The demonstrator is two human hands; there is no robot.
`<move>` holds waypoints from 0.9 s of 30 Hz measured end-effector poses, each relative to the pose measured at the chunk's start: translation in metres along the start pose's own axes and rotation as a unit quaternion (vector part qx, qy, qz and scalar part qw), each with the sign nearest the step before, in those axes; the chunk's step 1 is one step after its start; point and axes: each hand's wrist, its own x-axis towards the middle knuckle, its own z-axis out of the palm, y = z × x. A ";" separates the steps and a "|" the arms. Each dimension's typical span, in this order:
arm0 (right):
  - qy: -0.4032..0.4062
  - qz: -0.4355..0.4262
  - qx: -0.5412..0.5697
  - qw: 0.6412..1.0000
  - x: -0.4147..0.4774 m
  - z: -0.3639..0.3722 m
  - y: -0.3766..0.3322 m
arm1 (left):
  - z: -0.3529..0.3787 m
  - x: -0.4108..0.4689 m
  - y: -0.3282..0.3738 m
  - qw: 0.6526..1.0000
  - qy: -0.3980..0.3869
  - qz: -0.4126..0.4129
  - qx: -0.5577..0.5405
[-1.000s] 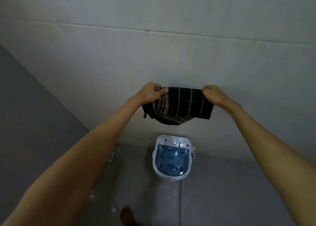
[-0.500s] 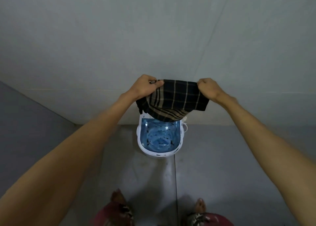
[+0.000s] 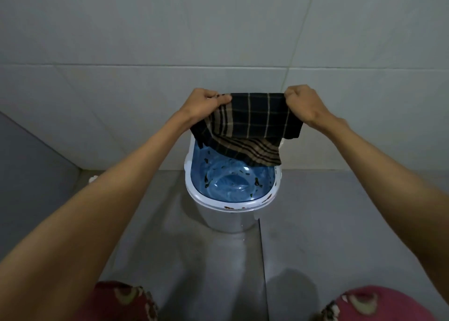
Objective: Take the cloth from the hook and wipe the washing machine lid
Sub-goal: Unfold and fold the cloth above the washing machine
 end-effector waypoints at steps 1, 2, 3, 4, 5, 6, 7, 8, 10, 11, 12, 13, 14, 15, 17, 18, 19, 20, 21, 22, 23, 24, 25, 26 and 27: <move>0.008 -0.012 0.001 1.000 -0.002 0.003 0.004 | 0.003 -0.002 -0.004 1.000 0.005 0.006 -0.001; 0.019 -0.024 0.003 1.000 -0.005 0.004 0.007 | 0.005 -0.006 -0.006 1.000 0.011 0.014 0.000; 0.030 -0.036 0.004 0.999 -0.008 0.004 0.008 | 0.005 -0.009 -0.007 0.999 0.020 0.027 0.002; 0.039 -0.045 0.008 0.998 -0.012 0.003 0.008 | 0.006 -0.014 -0.006 0.999 0.029 0.041 0.003; 0.046 -0.050 0.019 0.998 -0.018 0.001 0.007 | 0.007 -0.019 -0.004 0.998 0.036 0.054 0.006; 0.053 -0.054 0.033 0.997 -0.024 -0.001 0.005 | 0.009 -0.026 -0.001 0.997 0.042 0.066 0.009; 0.061 -0.055 0.050 0.995 -0.030 -0.005 0.002 | 0.009 -0.033 0.003 0.996 0.047 0.078 0.015; 0.070 -0.057 0.065 0.994 -0.037 -0.010 -0.002 | 0.008 -0.042 0.008 0.994 0.054 0.091 0.022; 0.092 -0.073 0.088 0.989 -0.051 -0.020 -0.008 | 0.007 -0.060 0.013 0.991 0.068 0.115 0.030; 0.103 -0.080 0.096 0.987 -0.061 -0.024 -0.012 | 0.007 -0.070 0.016 0.989 0.074 0.121 0.028; 0.112 -0.082 0.104 0.985 -0.068 -0.029 -0.017 | 0.007 -0.080 0.021 0.989 0.075 0.123 0.021; 0.115 -0.078 0.106 0.985 -0.078 -0.034 -0.021 | 0.007 -0.089 0.027 0.991 0.070 0.112 0.015; 0.112 -0.076 0.096 0.986 -0.089 -0.037 -0.022 | 0.008 -0.102 0.032 0.994 0.060 0.096 0.008; 0.110 -0.076 0.068 0.989 -0.100 -0.040 -0.023 | 0.008 -0.116 0.038 0.996 0.045 0.078 -0.005; 0.119 -0.072 0.026 0.990 -0.115 -0.047 -0.024 | 0.008 -0.140 0.055 0.998 0.002 0.047 -0.044; 0.120 -0.069 0.014 0.990 -0.121 -0.050 -0.022 | 0.008 -0.148 0.063 0.998 -0.016 0.037 -0.058; 0.119 -0.063 0.005 0.991 -0.127 -0.051 -0.019 | 0.010 -0.156 0.071 0.997 -0.028 0.030 -0.068; 0.113 -0.054 -0.006 0.992 -0.130 -0.052 -0.017 | 0.012 -0.161 0.080 0.996 -0.034 0.026 -0.079; 0.102 -0.045 -0.015 0.994 -0.134 -0.052 -0.017 | 0.015 -0.167 0.088 0.995 -0.032 0.025 -0.093; 0.087 -0.042 -0.025 0.995 -0.138 -0.053 -0.020 | 0.018 -0.173 0.096 0.994 -0.025 0.026 -0.107; 0.074 -0.044 -0.031 0.996 -0.144 -0.053 -0.025 | 0.021 -0.177 0.103 0.993 -0.014 0.025 -0.114; 0.059 -0.053 -0.019 0.997 -0.150 -0.055 -0.031 | 0.025 -0.181 0.108 0.994 -0.001 0.024 -0.110; 0.031 -0.065 0.015 0.997 -0.157 -0.056 -0.039 | 0.029 -0.183 0.112 0.995 0.008 0.022 -0.102; -0.016 -0.077 0.062 0.995 -0.165 -0.056 -0.046 | 0.034 -0.184 0.114 0.995 0.013 0.019 -0.097; -0.074 -0.087 0.112 0.987 -0.174 -0.057 -0.053 | 0.038 -0.185 0.115 0.995 0.014 0.018 -0.099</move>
